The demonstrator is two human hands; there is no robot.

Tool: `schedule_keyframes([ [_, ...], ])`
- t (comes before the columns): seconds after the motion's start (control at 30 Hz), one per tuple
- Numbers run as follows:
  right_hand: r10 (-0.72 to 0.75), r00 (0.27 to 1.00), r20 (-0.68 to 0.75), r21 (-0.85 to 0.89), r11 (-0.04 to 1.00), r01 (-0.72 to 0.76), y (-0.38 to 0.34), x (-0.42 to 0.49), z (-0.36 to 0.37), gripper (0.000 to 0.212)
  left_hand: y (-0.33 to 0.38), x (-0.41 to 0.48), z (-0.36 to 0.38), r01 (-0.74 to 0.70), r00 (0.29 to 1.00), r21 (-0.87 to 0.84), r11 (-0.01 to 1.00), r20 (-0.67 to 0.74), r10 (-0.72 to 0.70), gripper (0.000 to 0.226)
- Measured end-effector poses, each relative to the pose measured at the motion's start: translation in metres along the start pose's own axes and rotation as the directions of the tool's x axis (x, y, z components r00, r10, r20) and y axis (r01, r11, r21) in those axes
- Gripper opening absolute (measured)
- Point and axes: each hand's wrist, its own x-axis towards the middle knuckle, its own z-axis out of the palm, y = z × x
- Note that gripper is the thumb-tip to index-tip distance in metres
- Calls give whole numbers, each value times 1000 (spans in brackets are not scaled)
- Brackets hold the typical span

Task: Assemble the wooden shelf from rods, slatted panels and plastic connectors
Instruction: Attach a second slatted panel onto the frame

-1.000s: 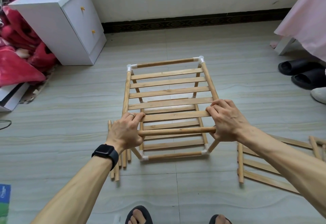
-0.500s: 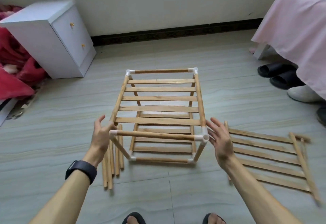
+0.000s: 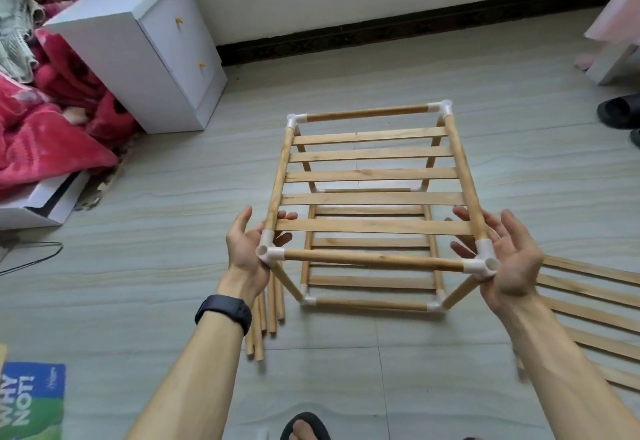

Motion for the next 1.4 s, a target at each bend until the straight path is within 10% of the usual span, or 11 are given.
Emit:
schedule_keyframes([
  [0.4, 166, 986, -22, 66, 984, -164, -2, 15, 6, 77, -6, 13, 7, 1, 996, -98, 995, -86, -10, 57],
  [0.67, 215, 974, -65, 145, 968, -204, -5, 18, 8, 58, -10, 20, 4, -18, 995, -169, 985, -97, 2, 49],
  [1.07, 103, 978, -180, -255, 956, -147, -9, -29, -8, 38, -22, -14, 3, -58, 960, 306, 950, -243, 137, 35],
  [1.4, -39, 987, -157, -945, 295, -139, -39, -59, -10, 57, -33, -62, 22, 11, 974, 911, 411, -102, 201, 73],
])
